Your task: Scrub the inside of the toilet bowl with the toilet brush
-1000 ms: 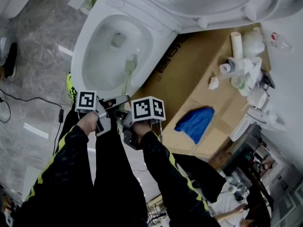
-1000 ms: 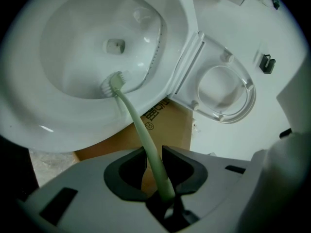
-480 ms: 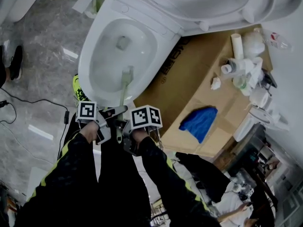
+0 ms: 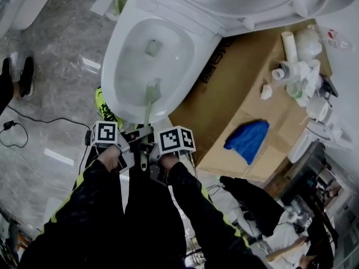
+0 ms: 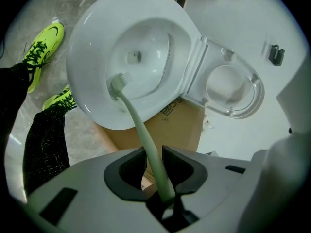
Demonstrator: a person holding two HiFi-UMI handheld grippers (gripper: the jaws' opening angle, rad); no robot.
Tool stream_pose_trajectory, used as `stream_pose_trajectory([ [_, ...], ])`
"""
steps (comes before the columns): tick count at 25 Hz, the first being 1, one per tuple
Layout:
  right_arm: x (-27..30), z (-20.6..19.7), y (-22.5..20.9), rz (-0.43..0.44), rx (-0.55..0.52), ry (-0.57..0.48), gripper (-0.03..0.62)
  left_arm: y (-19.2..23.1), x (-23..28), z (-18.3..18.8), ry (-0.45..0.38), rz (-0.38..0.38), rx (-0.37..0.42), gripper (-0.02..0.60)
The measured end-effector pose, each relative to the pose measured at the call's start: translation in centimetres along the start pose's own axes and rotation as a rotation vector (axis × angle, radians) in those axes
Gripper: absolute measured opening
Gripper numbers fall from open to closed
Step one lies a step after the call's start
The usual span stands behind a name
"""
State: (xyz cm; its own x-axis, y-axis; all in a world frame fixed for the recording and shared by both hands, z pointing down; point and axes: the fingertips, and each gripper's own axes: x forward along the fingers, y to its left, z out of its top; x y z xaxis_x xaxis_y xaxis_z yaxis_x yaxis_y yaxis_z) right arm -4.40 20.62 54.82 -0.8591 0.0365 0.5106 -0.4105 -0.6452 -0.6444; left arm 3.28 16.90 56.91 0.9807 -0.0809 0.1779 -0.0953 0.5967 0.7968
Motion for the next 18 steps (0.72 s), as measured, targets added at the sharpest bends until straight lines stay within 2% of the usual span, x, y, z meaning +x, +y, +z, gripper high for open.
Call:
stream_pose_trajectory([
  [9, 3.2, -0.8, 1.8, 0.101, 0.011, 0.001, 0.039, 0.6, -3.4, 0.9, 0.004, 0.105, 0.06, 0.098],
  [14, 4.2, -1.1, 2.6, 0.153, 0.019, -0.001, 0.038, 1.1, -4.8, 1.3, 0.006, 0.189, 0.099, 0.1],
  [18, 5.1, -1.0, 3.2, 0.186, 0.015, -0.001, 0.037, 1.0, -5.6, 2.0, 0.0, 0.222, 0.142, 0.1],
])
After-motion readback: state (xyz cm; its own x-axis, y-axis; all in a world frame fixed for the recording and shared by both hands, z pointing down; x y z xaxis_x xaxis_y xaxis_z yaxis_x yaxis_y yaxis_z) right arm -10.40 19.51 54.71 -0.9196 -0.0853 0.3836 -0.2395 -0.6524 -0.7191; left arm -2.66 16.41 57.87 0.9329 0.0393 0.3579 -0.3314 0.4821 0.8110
